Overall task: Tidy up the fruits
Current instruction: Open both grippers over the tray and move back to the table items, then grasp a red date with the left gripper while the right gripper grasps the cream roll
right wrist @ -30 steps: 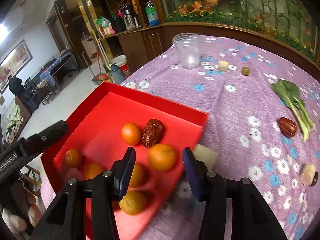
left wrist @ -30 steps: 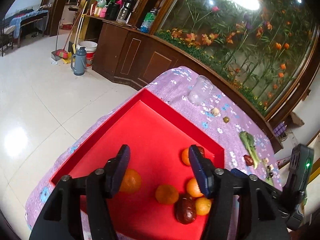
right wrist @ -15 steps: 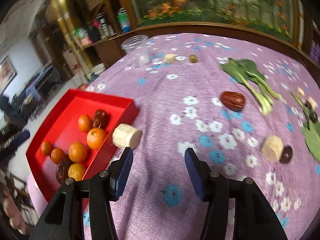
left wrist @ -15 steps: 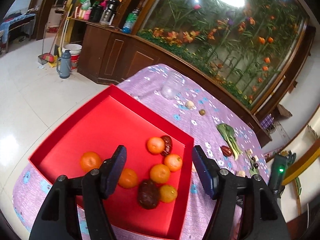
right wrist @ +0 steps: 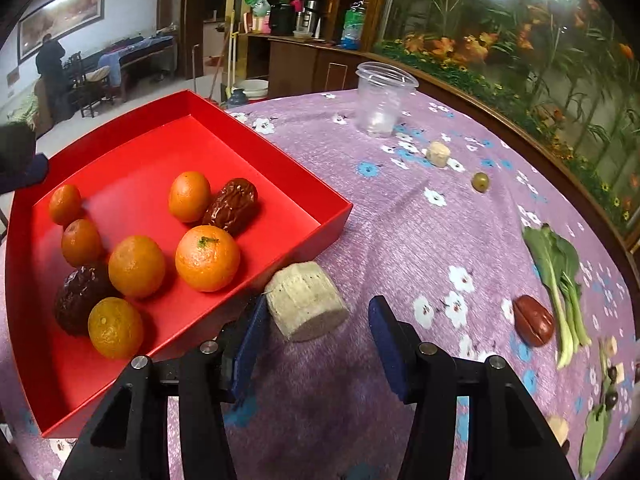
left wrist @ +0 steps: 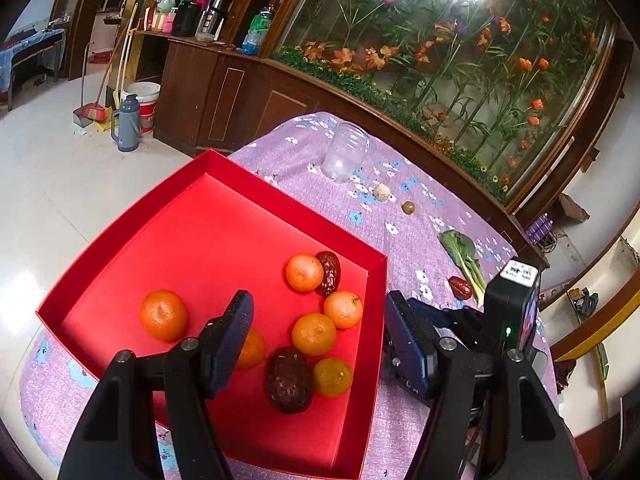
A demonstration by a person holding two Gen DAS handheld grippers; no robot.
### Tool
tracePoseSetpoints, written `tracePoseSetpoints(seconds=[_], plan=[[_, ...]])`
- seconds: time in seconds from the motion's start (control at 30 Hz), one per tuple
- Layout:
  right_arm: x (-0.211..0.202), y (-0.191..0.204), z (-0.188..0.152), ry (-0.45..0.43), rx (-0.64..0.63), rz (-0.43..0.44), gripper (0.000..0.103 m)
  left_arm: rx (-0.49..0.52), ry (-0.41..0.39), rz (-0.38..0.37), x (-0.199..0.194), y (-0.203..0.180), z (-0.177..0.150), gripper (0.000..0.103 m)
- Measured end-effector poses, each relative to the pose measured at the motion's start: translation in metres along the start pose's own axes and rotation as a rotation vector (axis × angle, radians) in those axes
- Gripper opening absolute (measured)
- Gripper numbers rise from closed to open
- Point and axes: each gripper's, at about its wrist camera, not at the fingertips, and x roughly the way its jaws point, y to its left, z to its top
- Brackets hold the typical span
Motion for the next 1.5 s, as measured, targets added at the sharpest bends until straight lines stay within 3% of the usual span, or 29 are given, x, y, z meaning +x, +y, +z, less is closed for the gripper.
tracePoseSetpoints(seconds=[0.13, 0.3, 0.63, 0.8, 1.07, 1.27, 1.5], plan=[[0.002, -0.001, -0.003, 0.017, 0.048, 0.045, 0.041, 0.011, 0.010, -0.007, 0.001, -0.007, -0.002, 0.067], [-0.013, -0.028, -0.018, 0.033, 0.219, 0.112, 0.040, 0.034, 0.011, -0.019, -0.003, -0.016, -0.005, 0.067], [-0.092, -0.096, -0.113, 0.023, 0.477, 0.065, 0.040, 0.125, 0.094, -0.086, 0.021, -0.063, -0.014, 0.067], [-0.099, -0.126, -0.141, 0.022, 0.563, 0.011, 0.040, 0.183, 0.181, -0.155, 0.057, -0.109, -0.016, 0.067], [-0.096, -0.136, -0.145, -0.029, 0.585, 0.019, 0.040, 0.351, 0.235, -0.149, 0.126, -0.186, -0.009, 0.066], [-0.094, -0.137, -0.146, -0.040, 0.568, 0.031, 0.041, 0.521, 0.287, -0.078, 0.196, -0.236, -0.018, 0.066], [-0.092, -0.136, -0.147, -0.037, 0.560, 0.028, 0.041, 0.637, 0.301, -0.029, 0.243, -0.258, -0.027, 0.066]])
